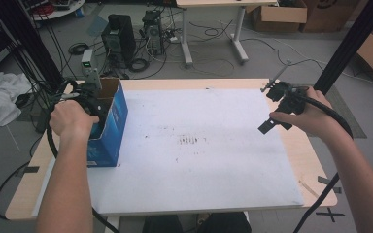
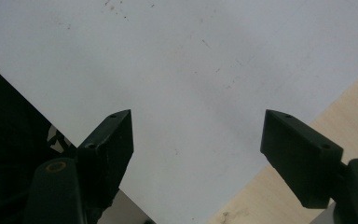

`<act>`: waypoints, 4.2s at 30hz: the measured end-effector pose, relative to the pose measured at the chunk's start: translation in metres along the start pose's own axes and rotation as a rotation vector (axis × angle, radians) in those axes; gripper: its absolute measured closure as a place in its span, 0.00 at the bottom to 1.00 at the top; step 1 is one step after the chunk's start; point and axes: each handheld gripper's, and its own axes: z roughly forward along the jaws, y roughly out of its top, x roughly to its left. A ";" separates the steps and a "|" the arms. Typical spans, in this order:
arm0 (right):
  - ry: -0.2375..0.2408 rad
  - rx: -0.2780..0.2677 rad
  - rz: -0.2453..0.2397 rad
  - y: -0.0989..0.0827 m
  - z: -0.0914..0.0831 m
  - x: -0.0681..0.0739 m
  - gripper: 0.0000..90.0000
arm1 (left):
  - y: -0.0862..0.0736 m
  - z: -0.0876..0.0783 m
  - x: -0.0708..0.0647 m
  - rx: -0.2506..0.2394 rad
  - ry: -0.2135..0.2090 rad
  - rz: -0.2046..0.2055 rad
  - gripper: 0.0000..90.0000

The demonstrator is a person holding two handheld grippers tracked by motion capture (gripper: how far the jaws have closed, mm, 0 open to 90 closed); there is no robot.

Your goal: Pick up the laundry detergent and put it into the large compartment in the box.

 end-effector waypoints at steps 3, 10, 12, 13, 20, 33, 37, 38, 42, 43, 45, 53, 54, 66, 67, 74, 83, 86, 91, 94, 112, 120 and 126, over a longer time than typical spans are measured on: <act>0.002 -0.007 0.001 0.000 -0.001 0.000 0.28 | 0.000 -0.001 0.000 -0.007 -0.007 -0.005 0.41; 0.000 -0.007 0.001 -0.001 -0.002 -0.001 0.28 | -0.002 -0.005 0.003 -0.013 -0.013 -0.030 0.39; 0.001 -0.009 0.001 -0.002 -0.003 0.000 0.28 | -0.004 -0.008 0.004 -0.023 -0.020 -0.033 0.37; 0.001 -0.009 0.002 -0.002 -0.003 0.000 0.28 | -0.004 -0.010 0.003 -0.027 -0.019 -0.034 0.37; 0.005 -0.019 -0.004 -0.002 -0.005 0.001 0.28 | -0.009 -0.026 0.001 -0.061 -0.014 -0.032 0.35; 0.010 -0.030 -0.006 -0.002 -0.010 0.006 0.28 | -0.020 -0.059 -0.005 -0.126 -0.015 0.025 0.25; 0.013 -0.031 0.003 -0.003 -0.010 0.005 0.28 | -0.024 -0.073 -0.008 -0.182 -0.022 0.046 0.23; 0.014 -0.033 0.007 -0.003 -0.010 0.005 0.28 | -0.027 -0.079 -0.013 -0.194 -0.019 0.059 0.22; 0.014 -0.030 0.015 -0.004 -0.010 0.004 0.28 | -0.030 -0.086 -0.020 -0.222 -0.023 0.088 0.21; 0.015 -0.031 0.017 -0.004 -0.010 0.004 0.28 | -0.033 -0.089 -0.027 -0.235 -0.036 0.109 0.21; 0.016 -0.031 0.020 -0.004 -0.010 0.004 0.28 | -0.034 -0.091 -0.031 -0.241 -0.039 0.121 0.21; 0.009 -0.028 0.018 -0.001 -0.012 0.009 0.28 | -0.037 -0.088 -0.058 -0.256 -0.065 0.202 0.19; 0.005 -0.025 0.017 -0.001 -0.014 0.010 0.28 | -0.037 -0.086 -0.066 -0.260 -0.070 0.219 0.19; 0.003 -0.031 0.010 0.003 -0.018 0.013 0.26 | -0.036 -0.072 -0.110 -0.271 -0.097 0.311 0.18; 0.005 -0.028 0.005 0.004 -0.018 0.014 0.26 | -0.036 -0.067 -0.115 -0.269 -0.100 0.320 0.18; 0.011 -0.038 0.005 0.005 -0.020 0.016 0.25 | -0.037 -0.051 -0.131 -0.258 -0.112 0.343 0.18; 0.011 -0.037 -0.005 0.008 -0.022 0.017 0.24 | -0.040 -0.033 -0.155 -0.251 -0.105 0.383 0.17; 0.011 -0.036 -0.007 0.009 -0.021 0.018 0.24 | -0.040 -0.029 -0.159 -0.249 -0.110 0.392 0.17; 0.013 -0.035 -0.011 0.010 -0.021 0.019 0.24 | -0.041 -0.026 -0.166 -0.241 -0.106 0.405 0.17; 0.014 -0.036 -0.003 0.008 -0.023 0.018 0.24 | -0.042 -0.025 -0.168 -0.246 -0.109 0.406 0.17; 0.014 -0.049 0.003 0.003 -0.027 0.018 0.23 | -0.044 -0.025 -0.176 -0.253 -0.101 0.407 0.17; 0.016 -0.042 -0.010 0.003 -0.025 0.021 0.23 | -0.046 -0.027 -0.179 -0.258 -0.096 0.407 0.17; 0.014 -0.050 -0.011 0.003 -0.027 0.024 0.23 | -0.048 -0.030 -0.178 -0.262 -0.094 0.410 0.17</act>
